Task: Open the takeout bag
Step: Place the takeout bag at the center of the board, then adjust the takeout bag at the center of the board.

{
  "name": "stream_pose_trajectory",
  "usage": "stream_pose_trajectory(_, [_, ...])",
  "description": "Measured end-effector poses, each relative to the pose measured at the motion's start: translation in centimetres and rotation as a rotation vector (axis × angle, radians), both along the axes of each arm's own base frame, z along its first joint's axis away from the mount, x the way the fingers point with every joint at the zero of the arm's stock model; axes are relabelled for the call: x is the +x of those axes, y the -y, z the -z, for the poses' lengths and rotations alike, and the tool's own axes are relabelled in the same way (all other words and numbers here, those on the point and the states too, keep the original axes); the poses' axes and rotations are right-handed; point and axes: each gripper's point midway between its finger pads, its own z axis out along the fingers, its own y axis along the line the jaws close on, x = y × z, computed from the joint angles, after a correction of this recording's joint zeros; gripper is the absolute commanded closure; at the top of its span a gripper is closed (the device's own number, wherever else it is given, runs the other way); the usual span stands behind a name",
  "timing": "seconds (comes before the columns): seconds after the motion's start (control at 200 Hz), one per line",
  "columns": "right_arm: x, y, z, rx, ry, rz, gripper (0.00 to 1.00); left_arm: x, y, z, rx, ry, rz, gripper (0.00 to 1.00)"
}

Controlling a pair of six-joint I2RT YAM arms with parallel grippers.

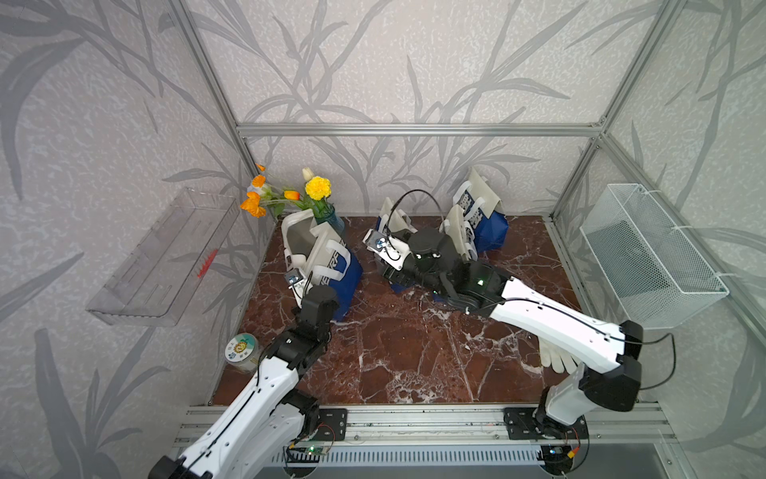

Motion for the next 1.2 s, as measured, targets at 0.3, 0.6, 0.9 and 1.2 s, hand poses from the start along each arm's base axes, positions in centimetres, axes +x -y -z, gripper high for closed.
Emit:
stream_pose_trajectory(0.3, [1.5, 6.8, 2.9, 0.159, -0.151, 0.083, 0.30, 2.4, -0.4, -0.9, 0.049, 0.011, -0.006, 0.62])
stream_pose_trajectory(0.6, [1.9, 7.8, 6.7, 0.285, -0.390, 0.078, 0.28, 2.2, 0.4, -2.5, 0.045, 0.048, 0.098, 0.00])
stream_pose_trajectory(0.9, [0.7, 8.3, 6.9, 0.372, -0.486, 0.058, 0.26, -0.5, 2.6, -3.9, -0.041, 0.133, 0.270, 0.00])
stream_pose_trajectory(1.2, [0.3, 8.9, 6.4, 0.409, -0.521, 0.047, 0.27, -2.9, 9.0, -4.3, -0.090, 0.173, 0.594, 0.00])
